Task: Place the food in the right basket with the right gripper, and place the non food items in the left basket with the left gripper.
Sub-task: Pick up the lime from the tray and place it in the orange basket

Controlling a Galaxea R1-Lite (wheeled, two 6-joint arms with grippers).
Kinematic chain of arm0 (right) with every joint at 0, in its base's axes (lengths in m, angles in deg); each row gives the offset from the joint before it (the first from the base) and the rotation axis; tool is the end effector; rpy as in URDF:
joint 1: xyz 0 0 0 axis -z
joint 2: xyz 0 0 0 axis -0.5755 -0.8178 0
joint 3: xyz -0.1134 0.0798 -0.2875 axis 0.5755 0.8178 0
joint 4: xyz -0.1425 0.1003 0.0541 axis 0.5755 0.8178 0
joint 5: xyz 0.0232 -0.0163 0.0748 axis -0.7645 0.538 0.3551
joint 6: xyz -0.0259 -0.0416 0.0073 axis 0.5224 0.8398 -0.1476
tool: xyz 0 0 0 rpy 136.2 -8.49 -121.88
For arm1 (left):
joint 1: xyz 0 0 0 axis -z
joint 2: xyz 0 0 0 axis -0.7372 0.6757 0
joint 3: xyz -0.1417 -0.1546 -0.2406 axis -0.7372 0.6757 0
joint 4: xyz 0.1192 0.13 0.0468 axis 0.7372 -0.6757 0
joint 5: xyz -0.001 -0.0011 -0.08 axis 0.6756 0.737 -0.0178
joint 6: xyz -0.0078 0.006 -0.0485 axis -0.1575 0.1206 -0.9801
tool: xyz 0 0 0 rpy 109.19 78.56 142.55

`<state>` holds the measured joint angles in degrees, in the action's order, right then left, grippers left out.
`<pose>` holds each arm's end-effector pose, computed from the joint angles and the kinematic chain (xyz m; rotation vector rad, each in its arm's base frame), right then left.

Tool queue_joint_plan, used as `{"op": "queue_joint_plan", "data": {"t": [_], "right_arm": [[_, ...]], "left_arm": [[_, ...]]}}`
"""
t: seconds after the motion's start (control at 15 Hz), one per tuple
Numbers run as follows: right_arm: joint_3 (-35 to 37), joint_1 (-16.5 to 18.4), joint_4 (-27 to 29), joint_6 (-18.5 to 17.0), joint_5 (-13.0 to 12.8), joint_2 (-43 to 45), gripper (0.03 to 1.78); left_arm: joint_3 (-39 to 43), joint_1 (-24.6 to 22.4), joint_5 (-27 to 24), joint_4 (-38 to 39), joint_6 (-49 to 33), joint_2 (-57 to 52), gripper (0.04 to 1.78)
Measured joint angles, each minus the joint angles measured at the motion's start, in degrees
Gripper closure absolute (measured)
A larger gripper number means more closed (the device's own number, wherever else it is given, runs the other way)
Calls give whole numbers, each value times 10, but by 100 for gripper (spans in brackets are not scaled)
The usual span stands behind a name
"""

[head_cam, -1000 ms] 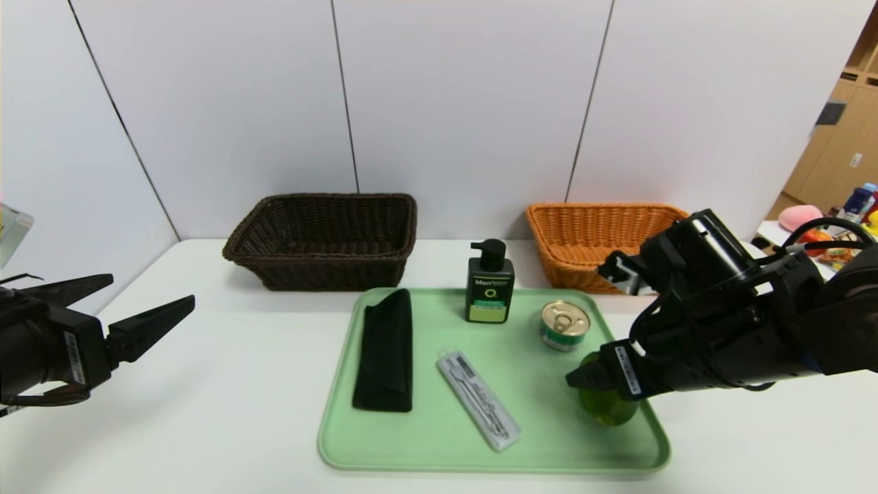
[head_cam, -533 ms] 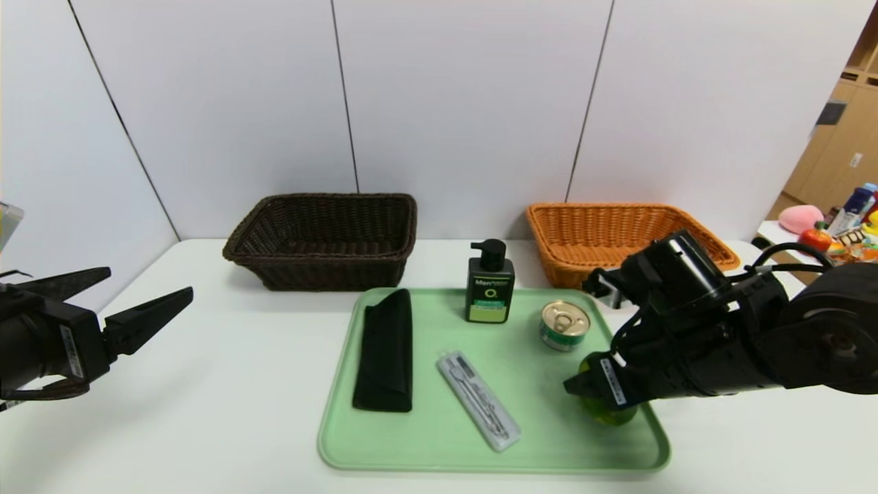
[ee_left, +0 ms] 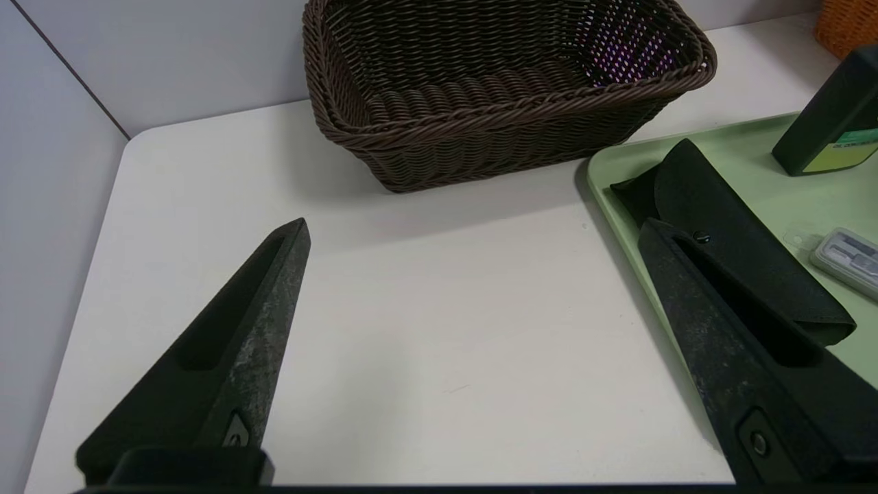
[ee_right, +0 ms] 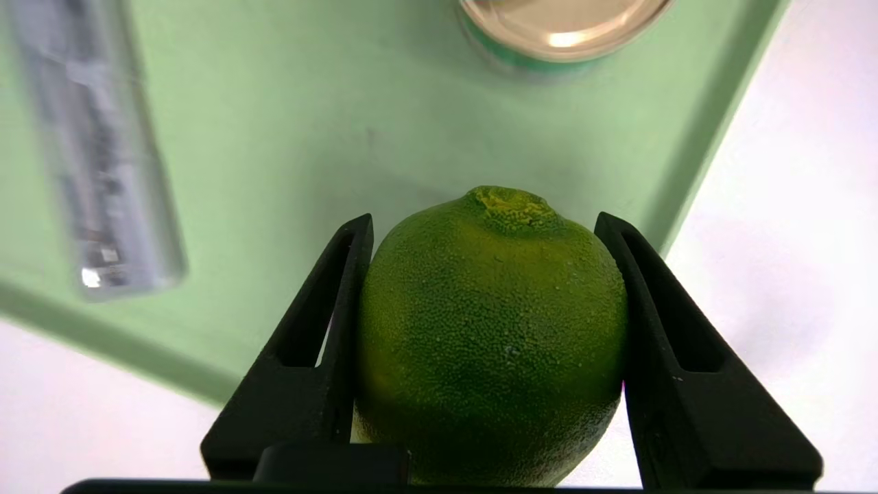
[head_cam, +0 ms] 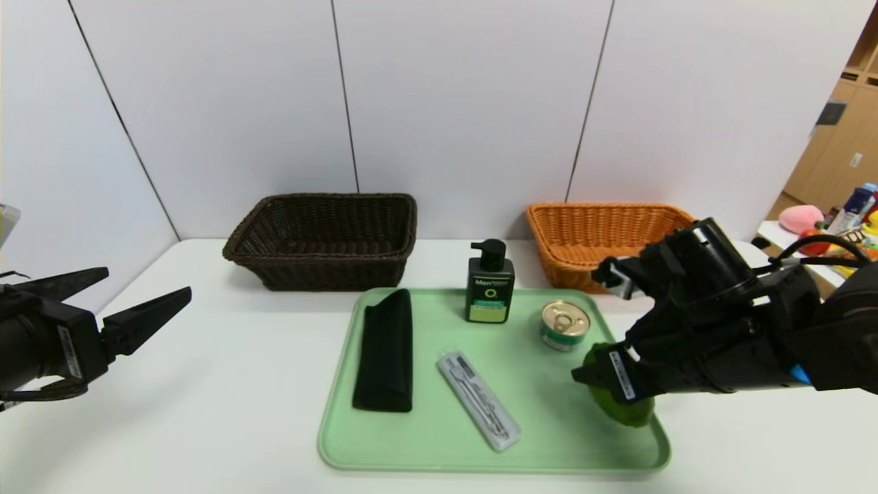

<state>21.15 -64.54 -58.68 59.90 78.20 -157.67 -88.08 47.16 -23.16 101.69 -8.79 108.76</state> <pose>0.2416 0.1335 0.1676 -0.1301 0.8860 0.3777 0.1477 -0.0092 0.2351 0.0725 0.1648 -0.2068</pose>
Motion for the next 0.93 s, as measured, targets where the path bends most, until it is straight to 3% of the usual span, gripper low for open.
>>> {"op": "queue_joint_plan", "data": {"t": [0.27,0.4,0.6,0.8,0.93], "right_arm": [[-81,12,-2,6,6,89,78],[-155,76,-2,31,21,97,78],[-260,174,-2,61,52,40,78],[-324,236,-3,71,58,-55,79],[-352,257,-3,75,51,-118,79]], "left_arm": [[4,0,8,0,-11,-6,13],[6,0,9,0,-12,-8,13],[9,-1,9,0,-14,-11,13],[11,-1,9,0,-21,-13,13],[12,-1,9,0,-22,-14,13]]}}
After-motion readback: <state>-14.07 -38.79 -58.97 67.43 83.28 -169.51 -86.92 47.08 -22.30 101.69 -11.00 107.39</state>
